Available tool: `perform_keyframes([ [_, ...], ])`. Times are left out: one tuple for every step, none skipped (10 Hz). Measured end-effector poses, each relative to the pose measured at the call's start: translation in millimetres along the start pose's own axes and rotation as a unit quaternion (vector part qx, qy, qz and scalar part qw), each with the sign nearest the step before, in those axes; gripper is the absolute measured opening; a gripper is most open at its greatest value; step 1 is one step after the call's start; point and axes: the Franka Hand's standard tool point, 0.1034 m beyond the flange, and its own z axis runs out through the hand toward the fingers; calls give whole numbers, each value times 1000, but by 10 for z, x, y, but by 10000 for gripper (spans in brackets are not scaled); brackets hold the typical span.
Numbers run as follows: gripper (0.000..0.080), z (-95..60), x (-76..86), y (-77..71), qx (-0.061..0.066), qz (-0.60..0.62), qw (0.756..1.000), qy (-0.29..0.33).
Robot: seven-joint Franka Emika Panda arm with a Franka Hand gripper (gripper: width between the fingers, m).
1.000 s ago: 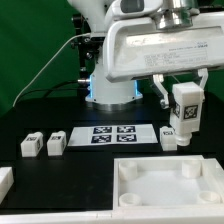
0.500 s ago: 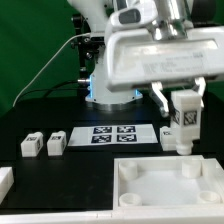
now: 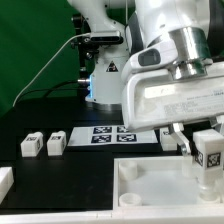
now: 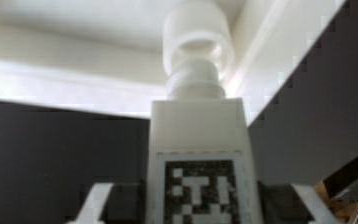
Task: Assemble one leg
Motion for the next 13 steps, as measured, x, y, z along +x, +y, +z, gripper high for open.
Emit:
perform_keyframes([
  [292,60,-30,-2,1,1,1000,-3],
  [292,90,-68,-26,2,1,1000,-6],
  [292,104,-89,-26,2,0,1000,-8],
  [293,113,-95,-18,2,0,1000,-5],
  [293,126,-88,-8,0,-1,1000,4],
  [293,136,-75,-10,-2,0,1000,20],
  [293,139,-75,-20,-2,0,1000,23],
  [293,138,-75,-24,-3,6,1000,23],
  [293,138,-71,-21,-3,4,1000,19],
  [293,152,-99,-25,-2,4,1000,13],
  [531,153,-101,-24,-2,4,1000,12],
  [531,155,-104,-24,-2,3,1000,12],
  [625,155,-105,-24,-2,3,1000,12],
])
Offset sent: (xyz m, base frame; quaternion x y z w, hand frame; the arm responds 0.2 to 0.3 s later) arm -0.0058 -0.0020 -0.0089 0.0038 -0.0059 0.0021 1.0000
